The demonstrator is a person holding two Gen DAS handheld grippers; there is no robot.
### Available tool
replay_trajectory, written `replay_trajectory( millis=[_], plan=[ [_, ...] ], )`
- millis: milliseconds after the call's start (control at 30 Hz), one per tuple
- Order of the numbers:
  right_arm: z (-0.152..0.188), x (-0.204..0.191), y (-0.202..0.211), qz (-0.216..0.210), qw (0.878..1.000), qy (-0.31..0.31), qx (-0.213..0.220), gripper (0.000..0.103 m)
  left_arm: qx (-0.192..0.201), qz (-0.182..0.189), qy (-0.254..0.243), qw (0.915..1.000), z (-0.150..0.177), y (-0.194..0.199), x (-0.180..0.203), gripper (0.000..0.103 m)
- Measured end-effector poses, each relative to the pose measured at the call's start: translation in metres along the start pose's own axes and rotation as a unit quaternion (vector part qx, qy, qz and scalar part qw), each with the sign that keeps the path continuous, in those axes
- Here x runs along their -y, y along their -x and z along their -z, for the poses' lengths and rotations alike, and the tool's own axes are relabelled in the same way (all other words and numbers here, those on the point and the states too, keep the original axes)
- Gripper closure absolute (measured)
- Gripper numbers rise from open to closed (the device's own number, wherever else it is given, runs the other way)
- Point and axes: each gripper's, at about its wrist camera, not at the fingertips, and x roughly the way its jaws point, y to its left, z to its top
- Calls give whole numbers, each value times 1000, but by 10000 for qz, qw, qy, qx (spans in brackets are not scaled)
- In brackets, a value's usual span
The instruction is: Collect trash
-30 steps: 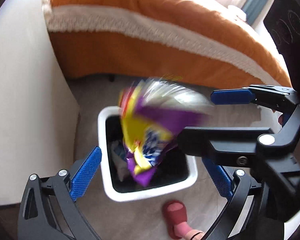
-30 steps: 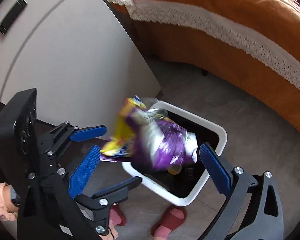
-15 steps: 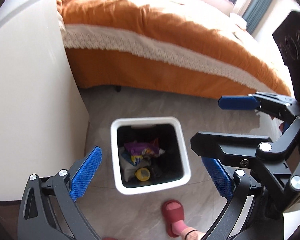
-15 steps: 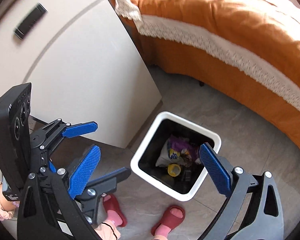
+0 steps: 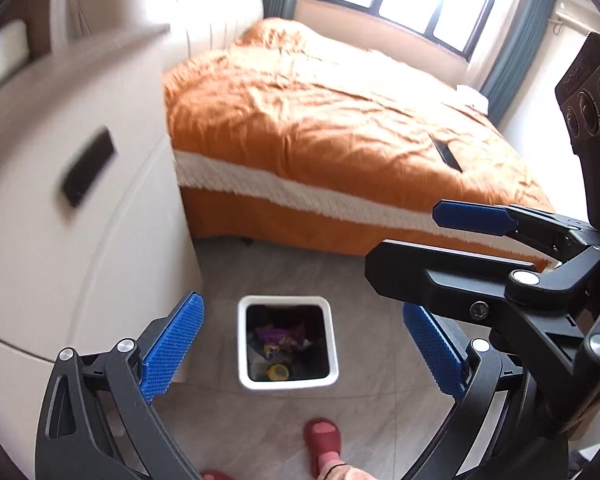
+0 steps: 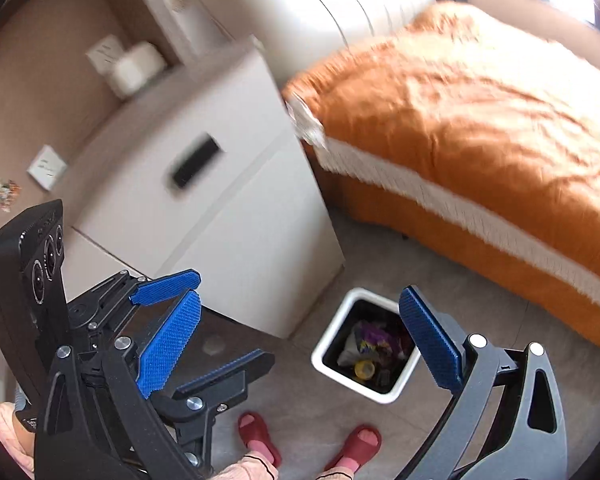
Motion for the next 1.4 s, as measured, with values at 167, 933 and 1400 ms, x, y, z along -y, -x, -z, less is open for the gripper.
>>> replay_trajectory(
  millis=[167,933,1400],
  plan=[
    [-26,-47,46,-191,9978,409,486,4,393,-185,296,9986,-16,69,-12,5],
    [-81,-308,92,-1822,9509,2070,1402,4,1540,-2121,1667,9505,31,346,-163,5],
    [-60,-410,76,-1890,9464,2258,1326,4,1785,-3298,2234,8997,72,425,-222,5]
  ],
)
